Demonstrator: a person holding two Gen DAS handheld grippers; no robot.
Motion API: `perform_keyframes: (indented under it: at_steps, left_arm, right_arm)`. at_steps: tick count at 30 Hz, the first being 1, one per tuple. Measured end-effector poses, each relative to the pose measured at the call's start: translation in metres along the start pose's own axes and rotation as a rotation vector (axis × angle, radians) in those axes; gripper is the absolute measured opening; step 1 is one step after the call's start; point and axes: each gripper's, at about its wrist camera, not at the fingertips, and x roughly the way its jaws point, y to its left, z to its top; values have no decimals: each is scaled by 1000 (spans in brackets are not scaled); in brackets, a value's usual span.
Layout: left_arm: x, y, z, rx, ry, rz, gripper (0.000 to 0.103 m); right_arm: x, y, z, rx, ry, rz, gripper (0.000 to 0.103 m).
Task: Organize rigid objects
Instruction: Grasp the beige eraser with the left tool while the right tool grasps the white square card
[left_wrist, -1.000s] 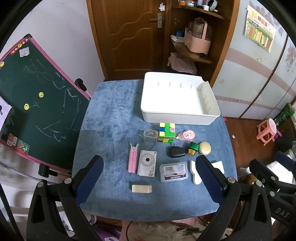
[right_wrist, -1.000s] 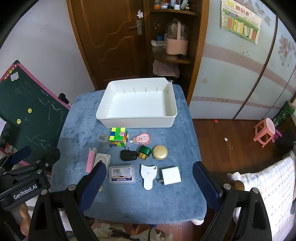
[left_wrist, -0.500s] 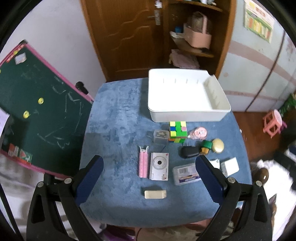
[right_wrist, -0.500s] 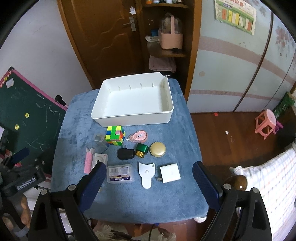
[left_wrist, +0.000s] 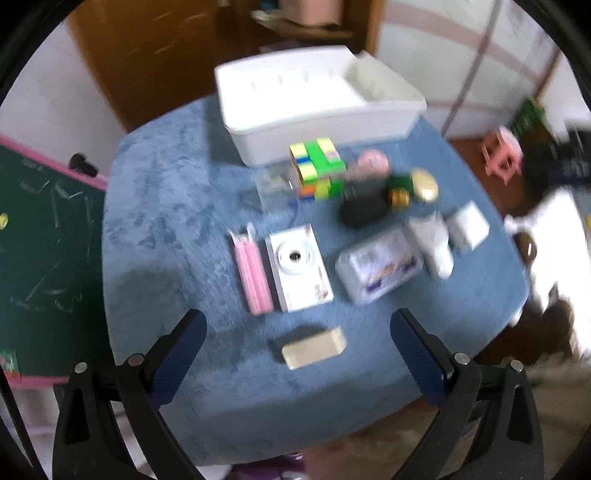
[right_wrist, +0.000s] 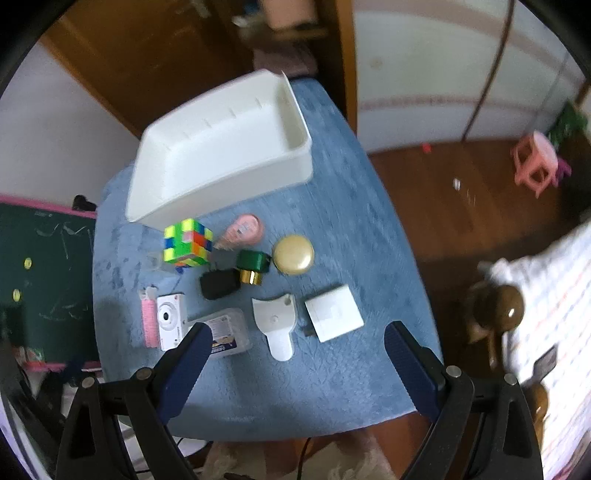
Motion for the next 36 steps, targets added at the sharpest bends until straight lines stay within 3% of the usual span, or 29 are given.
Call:
perform_keyframes:
  at_steps: [9, 16, 21, 24, 28, 32, 35, 36]
  left_arm:
    - [54, 9, -29, 125, 72, -62, 99]
    - [80, 11, -33, 173, 104, -114, 94]
    - [88, -9, -34, 320, 94, -116, 94]
    - [99, -19, -31, 389, 106, -104, 87]
    - [111, -27, -25, 404, 144, -134, 81]
    - [122, -33, -18, 412, 150, -123, 77]
    - [129, -32, -14, 384, 157, -121, 68]
    - [131, -26, -10, 358, 163, -131, 60]
  right_arm:
    - [72, -3, 4, -118, 51, -123, 95]
    - [108, -9, -4, -210, 94, -122, 95]
    - [124, -13, 0, -265, 122, -113, 95]
    - [132, -17, 1, -277, 135, -123, 95]
    - [145, -20, 5, -272, 173, -100, 82]
    - [155, -22, 8, -255, 199, -76, 77]
    - [163, -20, 9, -251, 217, -74, 70]
    - [165, -18, 9, -256, 220, -82, 67]
